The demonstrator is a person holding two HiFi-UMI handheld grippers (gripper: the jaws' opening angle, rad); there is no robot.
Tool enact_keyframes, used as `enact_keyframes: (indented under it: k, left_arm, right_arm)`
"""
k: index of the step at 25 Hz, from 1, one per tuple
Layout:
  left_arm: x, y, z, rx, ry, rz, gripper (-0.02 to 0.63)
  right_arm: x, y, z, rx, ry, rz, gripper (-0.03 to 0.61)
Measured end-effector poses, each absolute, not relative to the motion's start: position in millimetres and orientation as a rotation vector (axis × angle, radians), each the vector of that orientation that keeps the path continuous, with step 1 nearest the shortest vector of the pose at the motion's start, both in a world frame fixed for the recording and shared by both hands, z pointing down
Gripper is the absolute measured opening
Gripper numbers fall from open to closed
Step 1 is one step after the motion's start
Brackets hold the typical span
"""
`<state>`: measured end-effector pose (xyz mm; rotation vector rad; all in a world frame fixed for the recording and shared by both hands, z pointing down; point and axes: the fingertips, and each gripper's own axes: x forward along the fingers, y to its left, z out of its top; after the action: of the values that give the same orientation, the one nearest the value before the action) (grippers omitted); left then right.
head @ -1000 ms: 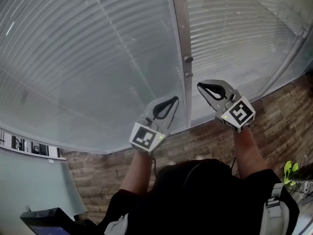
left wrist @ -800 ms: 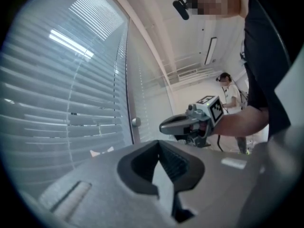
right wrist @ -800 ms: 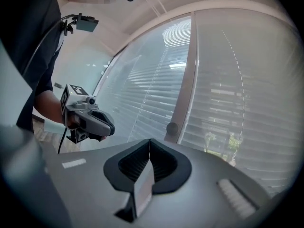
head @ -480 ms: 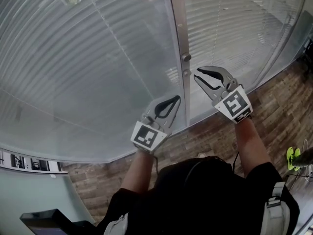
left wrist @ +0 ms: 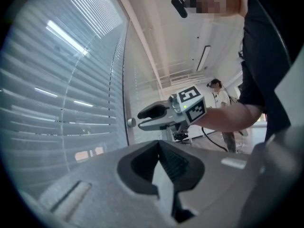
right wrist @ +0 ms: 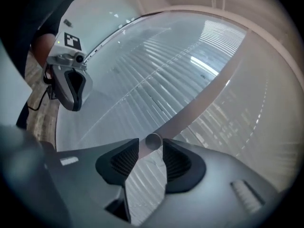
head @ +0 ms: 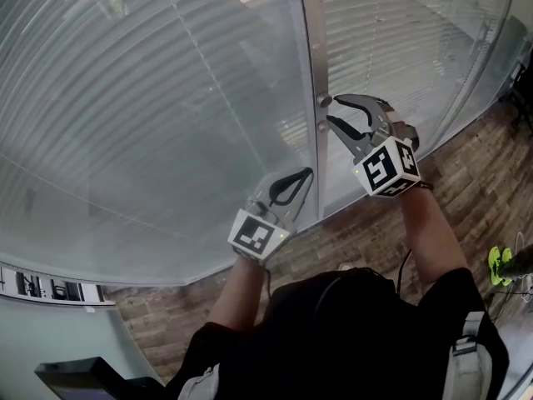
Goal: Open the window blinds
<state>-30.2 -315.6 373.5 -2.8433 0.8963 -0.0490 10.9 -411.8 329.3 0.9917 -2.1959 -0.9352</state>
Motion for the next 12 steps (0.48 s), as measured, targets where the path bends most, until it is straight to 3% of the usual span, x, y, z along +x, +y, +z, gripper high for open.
enact_keyframes:
  k: [7,12]
  left_arm:
    - [-34,-315,375,-2.852,0.856,-0.027,0.005]
    - [-35,-314,378,-2.861,0.837,-0.026,0.005]
  right_arm:
    - [3,-428,330,0.989,-1.912,-1.120,0.198]
    - [0,-435,336,0.972,-1.812,-1.163,0.199]
